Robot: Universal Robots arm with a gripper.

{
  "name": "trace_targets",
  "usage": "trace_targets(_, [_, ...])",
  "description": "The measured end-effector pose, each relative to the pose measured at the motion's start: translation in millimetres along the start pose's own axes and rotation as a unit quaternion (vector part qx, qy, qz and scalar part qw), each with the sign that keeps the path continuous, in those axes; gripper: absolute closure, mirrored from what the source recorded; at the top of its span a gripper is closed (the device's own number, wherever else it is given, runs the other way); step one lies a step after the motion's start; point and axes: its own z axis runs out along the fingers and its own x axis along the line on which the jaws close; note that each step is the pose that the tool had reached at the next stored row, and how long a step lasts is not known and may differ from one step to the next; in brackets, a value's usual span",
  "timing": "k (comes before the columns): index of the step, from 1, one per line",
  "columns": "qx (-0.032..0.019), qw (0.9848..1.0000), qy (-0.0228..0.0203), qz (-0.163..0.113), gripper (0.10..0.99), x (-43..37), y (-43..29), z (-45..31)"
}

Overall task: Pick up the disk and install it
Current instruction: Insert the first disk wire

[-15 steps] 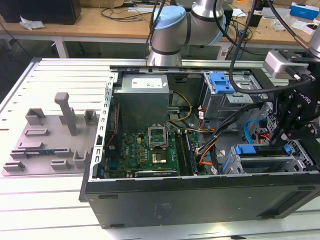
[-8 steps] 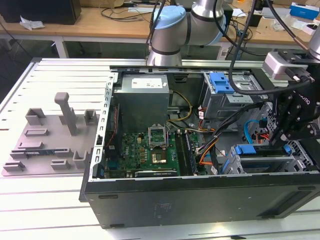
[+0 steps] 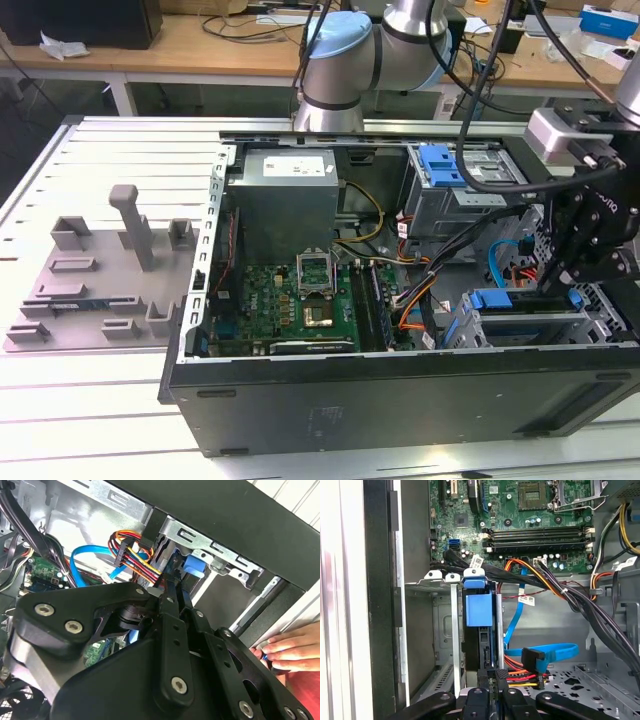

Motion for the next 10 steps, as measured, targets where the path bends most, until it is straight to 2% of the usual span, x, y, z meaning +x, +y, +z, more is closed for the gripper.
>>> trace_targets(5, [0.0, 1.0, -0.0002, 0.0, 0.91, 0.6, 0.0, 3.3])
trace_targets(7, [0.0, 1.0, 0.0, 0.0, 0.788, 0.7, -0.1, 3.1])
trace_targets(8, [0.0, 1.0, 0.0001, 0.0, 0.788, 0.8, 0.0, 2.7])
trace_targets(9, [0.0, 1.0, 0.0001, 0.0, 0.722, 1.1, 0.0, -1.2])
trace_targets(10, [0.0, 1.0, 0.0001, 0.0, 0.722, 1.3, 0.0, -4.6])
